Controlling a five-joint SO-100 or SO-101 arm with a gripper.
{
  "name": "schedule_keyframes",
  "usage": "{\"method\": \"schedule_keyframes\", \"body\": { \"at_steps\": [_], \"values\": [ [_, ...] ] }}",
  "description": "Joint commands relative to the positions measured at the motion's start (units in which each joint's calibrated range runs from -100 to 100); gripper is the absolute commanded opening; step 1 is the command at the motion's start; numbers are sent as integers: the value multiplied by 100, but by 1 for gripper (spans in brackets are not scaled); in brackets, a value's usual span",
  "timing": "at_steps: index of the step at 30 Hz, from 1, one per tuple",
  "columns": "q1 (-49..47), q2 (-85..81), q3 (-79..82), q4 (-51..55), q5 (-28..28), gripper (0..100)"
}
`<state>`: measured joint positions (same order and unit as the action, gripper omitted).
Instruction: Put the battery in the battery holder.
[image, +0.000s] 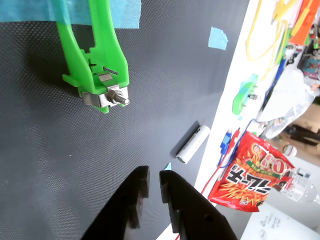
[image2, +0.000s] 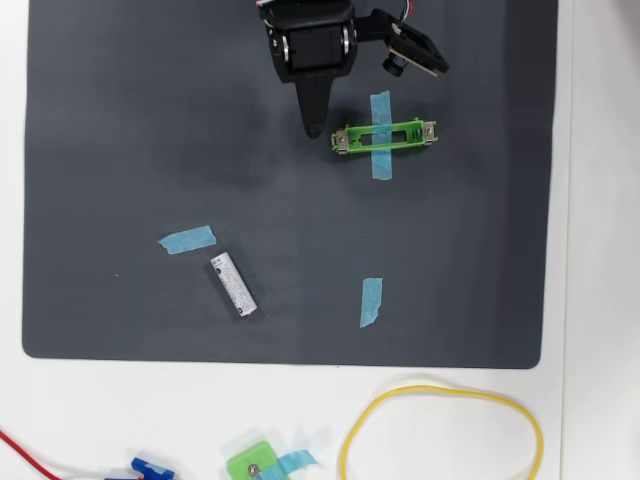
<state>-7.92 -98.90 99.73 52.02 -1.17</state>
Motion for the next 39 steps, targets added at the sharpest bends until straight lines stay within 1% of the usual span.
{"method": "schedule_keyframes", "body": {
  "at_steps": [1, 39],
  "values": [
    [-13, -51, 27, 25, -9, 0],
    [8, -51, 27, 25, -9, 0]
  ]
}}
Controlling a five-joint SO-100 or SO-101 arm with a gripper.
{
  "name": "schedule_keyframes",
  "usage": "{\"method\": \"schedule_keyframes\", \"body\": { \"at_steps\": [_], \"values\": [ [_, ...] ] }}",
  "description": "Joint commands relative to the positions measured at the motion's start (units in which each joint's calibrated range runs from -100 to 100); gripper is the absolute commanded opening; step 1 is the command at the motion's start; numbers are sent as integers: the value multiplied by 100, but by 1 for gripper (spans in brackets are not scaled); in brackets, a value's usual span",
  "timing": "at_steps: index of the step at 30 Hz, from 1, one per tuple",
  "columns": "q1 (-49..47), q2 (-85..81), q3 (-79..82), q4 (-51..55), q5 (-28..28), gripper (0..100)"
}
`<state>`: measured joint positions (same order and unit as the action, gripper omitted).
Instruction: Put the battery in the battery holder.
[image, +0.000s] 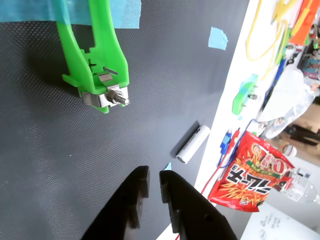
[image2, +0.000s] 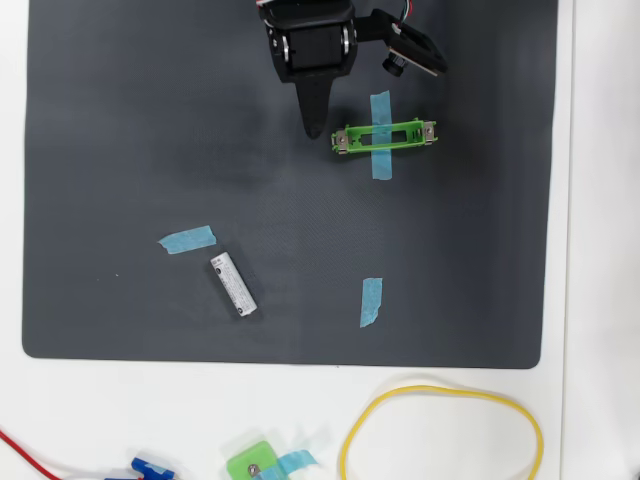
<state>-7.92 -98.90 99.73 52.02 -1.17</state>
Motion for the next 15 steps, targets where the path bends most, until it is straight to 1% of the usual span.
{"method": "schedule_keyframes", "body": {
  "at_steps": [1, 15],
  "values": [
    [-2, -51, 27, 25, -9, 0],
    [-23, -51, 27, 16, -3, 0]
  ]
}}
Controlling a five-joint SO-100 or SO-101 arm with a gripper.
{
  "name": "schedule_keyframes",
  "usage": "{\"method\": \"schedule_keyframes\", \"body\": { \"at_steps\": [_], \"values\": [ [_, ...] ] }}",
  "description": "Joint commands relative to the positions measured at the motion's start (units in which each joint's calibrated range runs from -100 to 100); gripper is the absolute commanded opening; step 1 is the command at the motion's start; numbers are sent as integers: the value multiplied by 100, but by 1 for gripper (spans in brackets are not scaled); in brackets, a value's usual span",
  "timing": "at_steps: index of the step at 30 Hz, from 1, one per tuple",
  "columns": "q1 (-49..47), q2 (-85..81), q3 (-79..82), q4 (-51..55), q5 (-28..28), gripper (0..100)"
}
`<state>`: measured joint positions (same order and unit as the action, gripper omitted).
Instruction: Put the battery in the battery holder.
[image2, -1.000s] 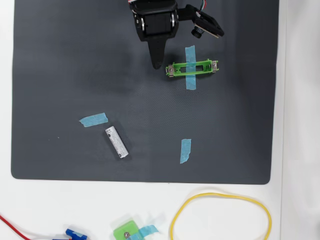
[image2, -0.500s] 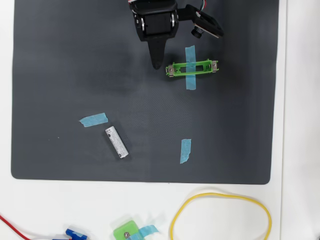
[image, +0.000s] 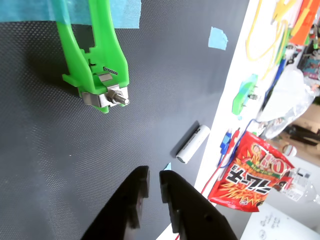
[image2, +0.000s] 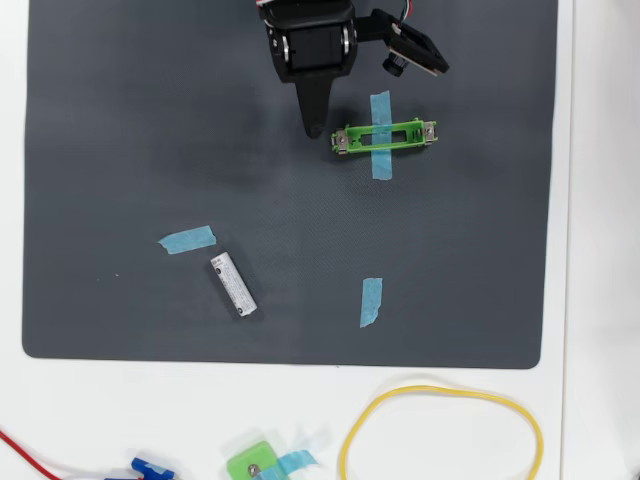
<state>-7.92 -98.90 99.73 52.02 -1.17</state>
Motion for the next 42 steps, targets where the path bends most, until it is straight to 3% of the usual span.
{"method": "schedule_keyframes", "body": {
  "at_steps": [1, 5, 7, 13, 19, 20, 22, 24, 32, 42],
  "values": [
    [-23, -51, 27, 16, -3, 0],
    [60, 35, -202, 51, -3, 0],
    [70, 435, -1664, 77, -40, 0],
    [70, 4632, -5048, 95, -50, 0],
    [60, 8026, -7682, 847, -1073, 0],
    [-13, 8589, -8096, 890, -1563, 8],
    [-23, 9041, -8193, 820, -2288, 20],
    [-2, 9186, -8255, 523, -2659, 23],
    [257, 10107, -8493, -613, -2690, 23],
    [994, 10764, -9189, -674, -2825, 23]
  ]
}}
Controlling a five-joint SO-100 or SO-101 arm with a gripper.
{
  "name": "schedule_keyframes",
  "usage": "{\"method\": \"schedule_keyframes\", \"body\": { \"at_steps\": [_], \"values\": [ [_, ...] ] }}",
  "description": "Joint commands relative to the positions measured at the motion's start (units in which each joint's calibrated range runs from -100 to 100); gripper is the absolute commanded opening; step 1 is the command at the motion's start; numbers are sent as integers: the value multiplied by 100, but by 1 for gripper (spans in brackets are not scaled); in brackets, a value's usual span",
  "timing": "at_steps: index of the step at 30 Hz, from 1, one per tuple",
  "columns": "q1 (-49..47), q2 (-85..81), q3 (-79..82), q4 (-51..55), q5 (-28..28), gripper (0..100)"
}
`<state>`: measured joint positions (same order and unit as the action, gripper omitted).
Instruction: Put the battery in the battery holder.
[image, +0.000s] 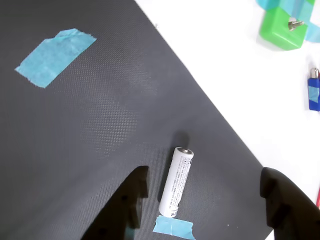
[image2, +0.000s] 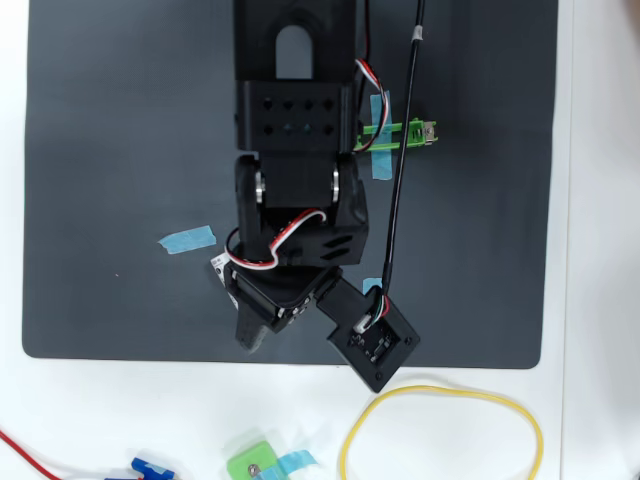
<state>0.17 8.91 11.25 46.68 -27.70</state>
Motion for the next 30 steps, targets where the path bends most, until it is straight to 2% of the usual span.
{"method": "schedule_keyframes", "body": {
  "at_steps": [1, 12, 15, 16, 20, 30],
  "values": [
    [289, 26, -341, -341, -214, 23],
    [611, 281, -570, -403, -198, 23],
    [704, 0, -491, 568, -120, 23],
    [715, -188, -491, 1118, 99, 23],
    [1597, -230, -553, 961, 125, 23],
    [725, -247, -508, 830, 146, 24]
  ]
}}
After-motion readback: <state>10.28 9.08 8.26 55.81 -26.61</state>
